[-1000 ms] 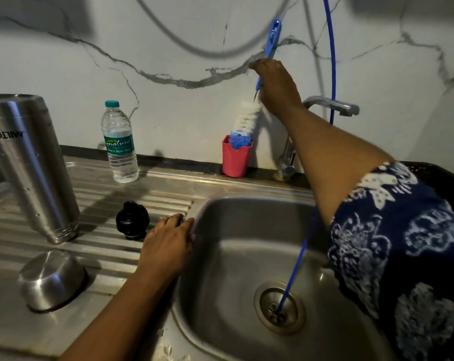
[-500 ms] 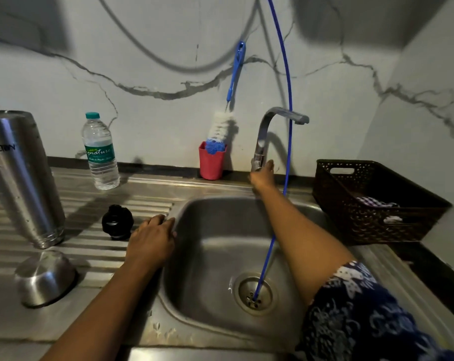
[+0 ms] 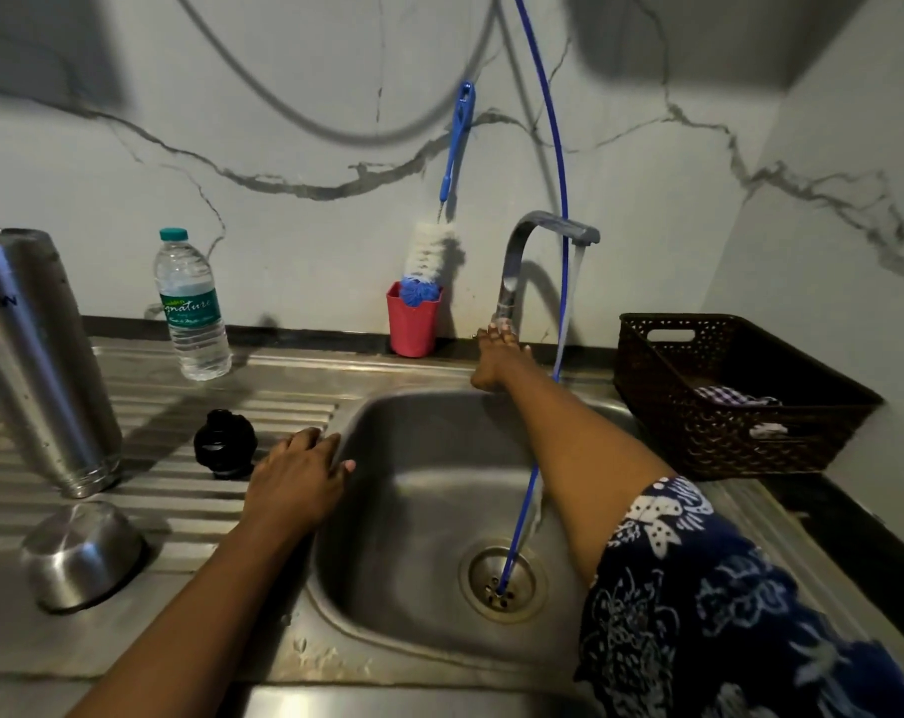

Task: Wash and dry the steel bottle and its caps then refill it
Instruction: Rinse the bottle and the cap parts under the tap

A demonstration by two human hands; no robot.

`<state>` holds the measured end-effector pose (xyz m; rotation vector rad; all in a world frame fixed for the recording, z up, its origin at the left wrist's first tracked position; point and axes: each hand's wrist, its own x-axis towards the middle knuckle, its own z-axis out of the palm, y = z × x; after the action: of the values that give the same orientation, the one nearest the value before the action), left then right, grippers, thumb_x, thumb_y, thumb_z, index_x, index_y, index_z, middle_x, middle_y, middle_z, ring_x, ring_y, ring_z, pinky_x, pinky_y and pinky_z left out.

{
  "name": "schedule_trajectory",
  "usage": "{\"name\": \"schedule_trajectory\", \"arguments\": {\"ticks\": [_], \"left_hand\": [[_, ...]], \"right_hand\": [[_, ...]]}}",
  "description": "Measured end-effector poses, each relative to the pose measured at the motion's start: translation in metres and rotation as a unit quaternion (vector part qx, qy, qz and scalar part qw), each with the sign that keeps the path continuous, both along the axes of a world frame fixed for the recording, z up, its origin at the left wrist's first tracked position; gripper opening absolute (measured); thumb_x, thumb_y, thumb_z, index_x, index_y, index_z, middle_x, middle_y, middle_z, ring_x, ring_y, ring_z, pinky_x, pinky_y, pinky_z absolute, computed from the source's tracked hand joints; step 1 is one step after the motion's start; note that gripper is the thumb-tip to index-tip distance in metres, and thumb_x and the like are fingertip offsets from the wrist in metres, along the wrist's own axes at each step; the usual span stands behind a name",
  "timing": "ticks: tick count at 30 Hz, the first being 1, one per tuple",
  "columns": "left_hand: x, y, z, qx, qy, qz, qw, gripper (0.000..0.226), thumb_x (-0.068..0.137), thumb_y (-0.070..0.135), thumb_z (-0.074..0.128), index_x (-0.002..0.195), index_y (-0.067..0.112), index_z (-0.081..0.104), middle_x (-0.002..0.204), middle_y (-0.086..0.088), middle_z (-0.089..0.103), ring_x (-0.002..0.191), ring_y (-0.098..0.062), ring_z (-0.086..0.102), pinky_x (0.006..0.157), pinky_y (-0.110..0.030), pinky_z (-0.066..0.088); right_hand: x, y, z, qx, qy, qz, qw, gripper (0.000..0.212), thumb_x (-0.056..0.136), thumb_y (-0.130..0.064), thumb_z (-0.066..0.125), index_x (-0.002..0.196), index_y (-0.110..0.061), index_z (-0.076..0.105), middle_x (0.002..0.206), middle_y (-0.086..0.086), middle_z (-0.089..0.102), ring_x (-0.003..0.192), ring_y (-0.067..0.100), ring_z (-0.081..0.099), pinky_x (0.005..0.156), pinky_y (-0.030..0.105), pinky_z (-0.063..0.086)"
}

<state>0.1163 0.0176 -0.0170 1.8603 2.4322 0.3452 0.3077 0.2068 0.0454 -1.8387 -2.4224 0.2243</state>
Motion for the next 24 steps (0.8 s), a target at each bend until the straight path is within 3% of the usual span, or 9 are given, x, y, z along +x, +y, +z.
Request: {"name": "schedule_trajectory", "arguments": {"ticks": [4,9,13,16,19,24], "left_hand": [[0.01,-0.009,0.017,0.035,-0.041,-0.023,0.998,0.05,0.096,0.041,0.047,0.141,0.021,0.043,0.149,-0.009,0.036,0.135,-0.03,0.035,0.11,-0.038,0.031],[0.01,-0.043,0.055,0.158,-0.137,-0.018,0.978,0.04,0.091,0.04,0.057,0.126,0.02,0.059,0.12,-0.002,0.066,0.11,-0.02,0.062,0.092,-0.032,0.047],[-0.031,-0.096,0.093,0.285,-0.204,0.029,0.936,0.02,0.089,0.036,0.064,0.101,0.021,0.07,0.081,0.006,0.07,0.073,-0.013,0.067,0.07,-0.026,0.051],[-0.083,-0.14,0.109,0.373,-0.184,0.111,0.903,0.015,0.087,0.03,0.067,0.09,0.016,0.073,0.073,0.0,0.067,0.074,-0.017,0.065,0.067,-0.027,0.043],[-0.13,-0.164,0.103,0.391,-0.192,0.182,0.882,0.02,0.082,0.029,0.072,0.094,0.013,0.069,0.077,-0.002,0.066,0.077,-0.022,0.065,0.068,-0.032,0.046],[-0.174,-0.144,0.07,0.245,-0.341,0.188,0.888,0.071,0.072,0.035,0.081,0.132,0.014,0.048,0.12,-0.014,0.056,0.099,-0.024,0.057,0.078,-0.033,0.045]], "right_hand": [[-0.003,-0.049,0.006,0.062,0.102,0.024,0.993,0.065,0.085,-0.017,0.055,0.144,-0.01,0.03,0.142,0.018,0.042,0.129,0.034,0.042,0.104,0.042,0.039],[-0.037,-0.105,0.04,0.089,0.224,0.081,0.967,0.033,0.087,-0.019,0.058,0.12,-0.013,0.06,0.117,0.008,0.064,0.108,0.027,0.058,0.093,0.033,0.046],[-0.095,-0.145,0.087,0.053,0.313,0.146,0.937,0.029,0.087,-0.018,0.059,0.115,-0.016,0.063,0.103,0.001,0.065,0.103,0.019,0.059,0.089,0.026,0.045],[-0.151,-0.173,0.107,0.049,0.331,0.213,0.918,0.033,0.085,-0.019,0.061,0.118,-0.017,0.062,0.113,0.005,0.067,0.104,0.021,0.061,0.089,0.028,0.046],[-0.201,-0.198,0.118,0.01,0.373,0.259,0.891,0.051,0.086,-0.031,0.065,0.132,-0.017,0.049,0.126,0.009,0.059,0.113,0.023,0.057,0.093,0.029,0.043],[-0.25,-0.218,0.135,-0.061,0.388,0.287,0.874,0.088,0.079,-0.045,0.071,0.147,-0.017,0.022,0.147,0.013,0.037,0.131,0.03,0.04,0.105,0.037,0.037]]}}
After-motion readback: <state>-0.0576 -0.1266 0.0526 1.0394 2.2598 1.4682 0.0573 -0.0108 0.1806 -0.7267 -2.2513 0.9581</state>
